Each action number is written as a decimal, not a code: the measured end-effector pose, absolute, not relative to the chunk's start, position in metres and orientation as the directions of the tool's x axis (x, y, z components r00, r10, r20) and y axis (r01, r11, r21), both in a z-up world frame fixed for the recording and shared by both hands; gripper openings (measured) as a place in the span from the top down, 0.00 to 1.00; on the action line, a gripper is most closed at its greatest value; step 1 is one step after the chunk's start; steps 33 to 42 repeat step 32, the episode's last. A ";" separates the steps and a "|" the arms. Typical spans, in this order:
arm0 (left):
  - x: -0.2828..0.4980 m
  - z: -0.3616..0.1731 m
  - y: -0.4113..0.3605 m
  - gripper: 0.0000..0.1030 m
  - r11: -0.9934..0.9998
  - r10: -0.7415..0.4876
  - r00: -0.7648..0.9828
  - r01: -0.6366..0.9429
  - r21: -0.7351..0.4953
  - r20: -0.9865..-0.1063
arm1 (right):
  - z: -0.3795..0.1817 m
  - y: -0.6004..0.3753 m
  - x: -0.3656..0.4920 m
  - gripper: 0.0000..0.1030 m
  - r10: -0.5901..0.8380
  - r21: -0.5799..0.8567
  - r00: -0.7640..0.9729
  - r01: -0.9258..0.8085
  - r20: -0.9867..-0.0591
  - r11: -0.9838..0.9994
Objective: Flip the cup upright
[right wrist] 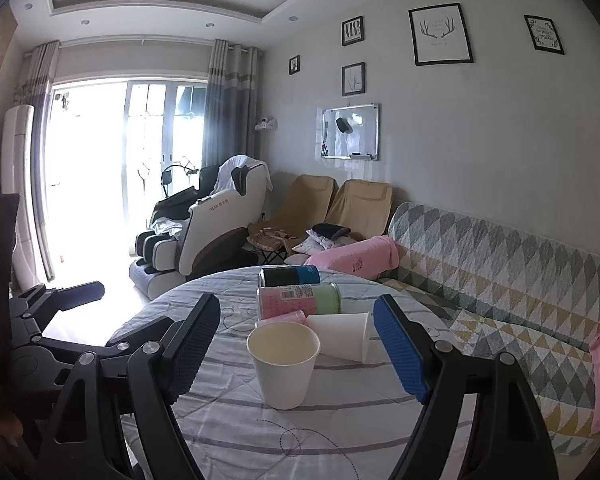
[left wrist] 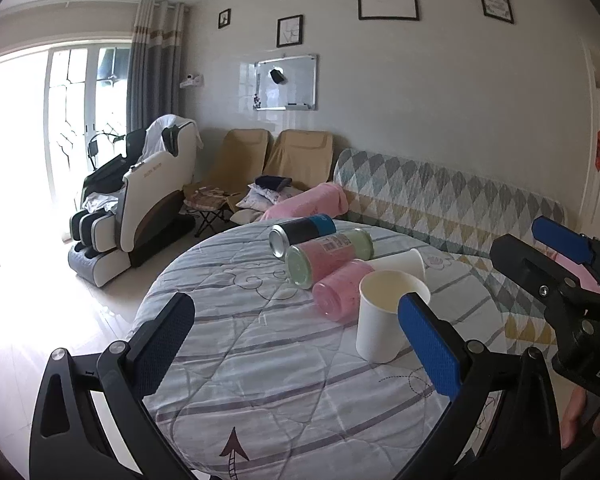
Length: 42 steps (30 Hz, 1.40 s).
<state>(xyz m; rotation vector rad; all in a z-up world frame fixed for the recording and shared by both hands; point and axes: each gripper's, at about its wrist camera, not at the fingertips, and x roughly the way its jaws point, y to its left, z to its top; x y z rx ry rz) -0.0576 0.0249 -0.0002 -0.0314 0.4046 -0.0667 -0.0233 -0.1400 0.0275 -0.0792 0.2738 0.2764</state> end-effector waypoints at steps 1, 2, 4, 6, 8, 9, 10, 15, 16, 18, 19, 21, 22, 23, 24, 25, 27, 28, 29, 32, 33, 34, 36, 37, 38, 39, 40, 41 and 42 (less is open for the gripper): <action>-0.058 -0.001 0.025 0.00 0.997 -0.073 0.917 0.060 -0.043 -0.392 | 0.028 -0.140 -0.023 0.22 0.257 -0.038 0.926 -0.278 -0.276 0.960; -0.058 -0.001 0.025 0.00 0.997 -0.075 0.916 0.063 -0.041 -0.395 | 0.028 -0.141 -0.023 0.22 0.257 -0.037 0.926 -0.277 -0.275 0.960; -0.058 0.000 0.024 0.00 0.997 -0.079 0.915 0.071 -0.035 -0.396 | 0.028 -0.142 -0.023 0.22 0.253 -0.034 0.927 -0.273 -0.276 0.961; -0.057 0.000 0.018 0.00 0.996 -0.083 0.912 0.079 -0.027 -0.401 | 0.028 -0.143 -0.023 0.22 0.250 -0.028 0.928 -0.268 -0.276 0.963; -0.056 -0.001 0.014 0.00 0.996 -0.086 0.909 0.088 -0.014 -0.407 | 0.027 -0.147 -0.023 0.22 0.247 -0.021 0.928 -0.263 -0.278 0.964; -0.057 -0.001 0.012 0.00 0.996 -0.086 0.909 0.090 -0.008 -0.408 | 0.026 -0.148 -0.023 0.22 0.246 -0.018 0.928 -0.261 -0.279 0.965; -0.057 -0.001 0.010 0.00 0.996 -0.085 0.909 0.092 -0.002 -0.408 | 0.026 -0.149 -0.022 0.22 0.246 -0.015 0.928 -0.261 -0.280 0.965; -0.057 0.000 -0.001 0.00 0.996 -0.074 0.913 0.090 0.022 -0.402 | 0.023 -0.155 -0.019 0.22 0.247 -0.001 0.925 -0.259 -0.289 0.966; -0.056 0.001 -0.002 0.00 0.996 -0.071 0.912 0.089 0.026 -0.403 | 0.023 -0.155 -0.019 0.22 0.247 0.002 0.925 -0.258 -0.288 0.966; -0.056 0.001 -0.005 0.00 0.996 -0.070 0.912 0.089 0.030 -0.403 | 0.022 -0.159 -0.018 0.22 0.249 0.005 0.924 -0.259 -0.289 0.966; -0.056 0.001 -0.004 0.00 0.995 -0.073 0.911 0.091 0.027 -0.405 | 0.022 -0.159 -0.018 0.22 0.250 0.006 0.924 -0.259 -0.291 0.966; -0.056 0.001 -0.006 0.00 0.995 -0.078 0.912 0.097 0.025 -0.402 | 0.021 -0.160 -0.018 0.22 0.253 0.012 0.923 -0.260 -0.290 0.965; -0.057 0.001 -0.007 0.00 0.995 -0.081 0.913 0.099 0.025 -0.400 | 0.021 -0.161 -0.017 0.22 0.255 0.014 0.921 -0.263 -0.293 0.965; -0.056 0.001 -0.008 0.00 0.995 -0.081 0.913 0.100 0.027 -0.400 | 0.019 -0.161 -0.017 0.22 0.255 0.015 0.920 -0.262 -0.297 0.965; -0.056 0.001 -0.008 0.00 0.995 -0.080 0.912 0.100 0.028 -0.402 | 0.018 -0.161 -0.016 0.22 0.256 0.015 0.919 -0.264 -0.301 0.964; -0.055 0.001 -0.008 0.00 0.994 -0.083 0.911 0.103 0.028 -0.403 | 0.019 -0.160 -0.016 0.22 0.257 0.016 0.917 -0.265 -0.305 0.964; -0.056 -0.002 -0.007 0.00 0.994 -0.085 0.910 0.104 0.024 -0.406 | 0.017 -0.159 -0.013 0.22 0.262 0.022 0.912 -0.269 -0.317 0.963; -0.055 -0.003 -0.005 0.00 0.995 -0.084 0.908 0.102 0.021 -0.409 | 0.014 -0.159 -0.011 0.22 0.266 0.028 0.907 -0.273 -0.327 0.962; -0.054 -0.005 -0.006 0.00 0.995 -0.080 0.908 0.099 0.024 -0.412 | 0.014 -0.159 -0.010 0.22 0.267 0.031 0.904 -0.272 -0.333 0.962; -0.050 -0.010 -0.003 0.00 0.995 -0.065 0.904 0.089 0.037 -0.422 | 0.007 -0.161 -0.002 0.22 0.279 0.059 0.888 -0.277 -0.366 0.959; -0.050 -0.010 -0.003 0.00 0.995 -0.065 0.904 0.089 0.037 -0.422 | 0.007 -0.161 -0.002 0.22 0.279 0.059 0.888 -0.277 -0.366 0.959; -0.050 -0.010 -0.003 0.00 0.995 -0.065 0.904 0.089 0.037 -0.422 | 0.007 -0.161 -0.002 0.22 0.279 0.059 0.888 -0.277 -0.366 0.959; -0.050 -0.010 -0.003 0.00 0.995 -0.065 0.904 0.089 0.037 -0.422 | 0.007 -0.161 -0.002 0.22 0.279 0.059 0.888 -0.277 -0.366 0.959; -0.050 -0.010 -0.003 0.00 0.995 -0.065 0.904 0.089 0.037 -0.422 | 0.007 -0.161 -0.002 0.22 0.279 0.059 0.888 -0.277 -0.366 0.959; -0.050 -0.010 -0.003 0.00 0.995 -0.065 0.904 0.089 0.037 -0.422 | 0.007 -0.161 -0.002 0.22 0.279 0.059 0.888 -0.277 -0.366 0.959; -0.050 -0.010 -0.003 0.00 0.995 -0.065 0.904 0.089 0.037 -0.422 | 0.007 -0.161 -0.002 0.22 0.279 0.059 0.888 -0.277 -0.366 0.959; -0.050 -0.010 -0.003 0.00 0.995 -0.065 0.904 0.089 0.037 -0.422 | 0.007 -0.161 -0.002 0.22 0.279 0.059 0.888 -0.277 -0.366 0.959; -0.050 -0.010 -0.003 0.00 0.995 -0.065 0.904 0.089 0.037 -0.422 | 0.007 -0.161 -0.002 0.22 0.279 0.059 0.888 -0.277 -0.366 0.959; -0.050 -0.010 -0.003 0.00 0.995 -0.065 0.904 0.089 0.037 -0.422 | 0.007 -0.161 -0.002 0.22 0.279 0.059 0.888 -0.277 -0.366 0.959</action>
